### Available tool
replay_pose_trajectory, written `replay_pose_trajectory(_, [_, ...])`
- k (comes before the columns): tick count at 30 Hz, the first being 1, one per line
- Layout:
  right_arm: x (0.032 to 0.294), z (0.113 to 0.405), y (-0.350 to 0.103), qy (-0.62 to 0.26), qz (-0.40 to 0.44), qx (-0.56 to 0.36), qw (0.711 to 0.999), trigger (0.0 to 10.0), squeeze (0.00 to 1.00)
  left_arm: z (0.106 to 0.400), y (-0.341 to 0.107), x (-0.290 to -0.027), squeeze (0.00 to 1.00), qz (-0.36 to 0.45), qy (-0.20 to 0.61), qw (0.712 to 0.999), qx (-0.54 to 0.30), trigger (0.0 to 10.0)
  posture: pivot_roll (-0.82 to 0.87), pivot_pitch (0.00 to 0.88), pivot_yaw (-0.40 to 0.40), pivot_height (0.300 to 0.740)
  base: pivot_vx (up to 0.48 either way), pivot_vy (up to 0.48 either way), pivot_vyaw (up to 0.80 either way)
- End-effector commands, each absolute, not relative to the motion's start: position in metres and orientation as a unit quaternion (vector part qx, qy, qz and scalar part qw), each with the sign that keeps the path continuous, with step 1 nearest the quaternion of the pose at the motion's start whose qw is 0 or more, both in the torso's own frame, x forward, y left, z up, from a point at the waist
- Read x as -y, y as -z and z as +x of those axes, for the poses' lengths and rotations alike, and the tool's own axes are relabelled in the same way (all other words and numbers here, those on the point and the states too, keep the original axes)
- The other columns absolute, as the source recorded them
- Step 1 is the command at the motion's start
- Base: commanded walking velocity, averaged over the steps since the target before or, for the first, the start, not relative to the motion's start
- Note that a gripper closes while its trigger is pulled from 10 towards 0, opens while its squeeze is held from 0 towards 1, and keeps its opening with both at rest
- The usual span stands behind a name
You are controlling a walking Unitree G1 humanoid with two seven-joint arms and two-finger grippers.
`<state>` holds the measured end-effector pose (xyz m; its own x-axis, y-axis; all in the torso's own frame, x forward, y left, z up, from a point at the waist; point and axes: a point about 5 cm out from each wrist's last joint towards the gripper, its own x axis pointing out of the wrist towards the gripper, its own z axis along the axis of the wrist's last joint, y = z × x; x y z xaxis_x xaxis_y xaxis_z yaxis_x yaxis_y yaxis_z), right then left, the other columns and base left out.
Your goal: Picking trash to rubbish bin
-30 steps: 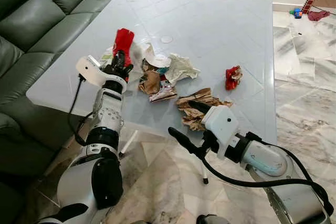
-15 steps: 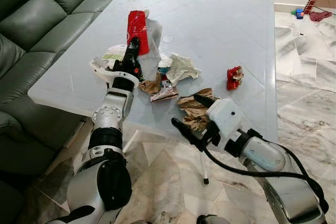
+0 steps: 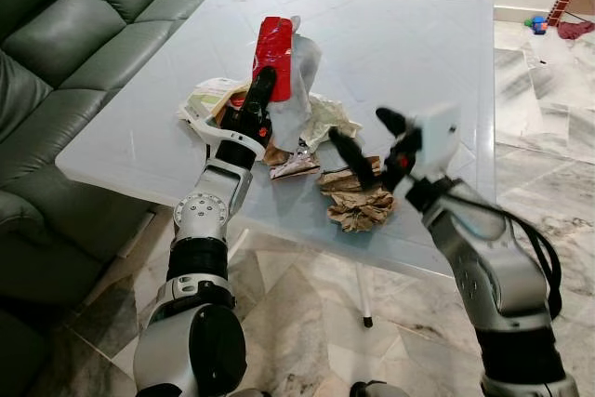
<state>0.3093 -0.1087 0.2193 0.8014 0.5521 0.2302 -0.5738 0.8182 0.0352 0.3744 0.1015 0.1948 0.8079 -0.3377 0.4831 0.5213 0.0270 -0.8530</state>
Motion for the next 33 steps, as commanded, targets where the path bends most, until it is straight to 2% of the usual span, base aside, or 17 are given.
replay_pose_trajectory(1, [0.108,0.311,-0.214,-0.306,0.087,0.086,0.944,10.0,0.00,0.372,-0.199,-0.101,0.00,-0.627,0.312,0.710,0.076,10.0,-0.12,0.110,0.073,0.740,0.000,0.000,0.00])
replay_pose_trajectory(5, [0.106,0.311,-0.214,-0.320,0.132,0.076,0.935,10.0,0.00,0.368,-0.198,-0.095,0.00,-0.627,0.323,0.706,0.069,10.0,-0.12,0.110,0.074,0.740,0.000,0.000,0.00])
replay_pose_trajectory(25, [0.095,0.320,-0.214,-0.337,0.199,0.066,0.918,10.0,0.00,0.341,-0.194,-0.056,0.00,-0.638,0.370,0.675,0.023,10.0,-0.10,0.107,0.078,0.740,0.000,0.000,0.00])
replay_pose_trajectory(33, [0.097,0.321,-0.217,-0.336,0.217,0.068,0.914,10.0,0.00,0.343,-0.194,-0.060,0.00,-0.639,0.363,0.678,0.022,10.0,-0.10,0.106,0.081,0.740,0.000,0.000,0.00])
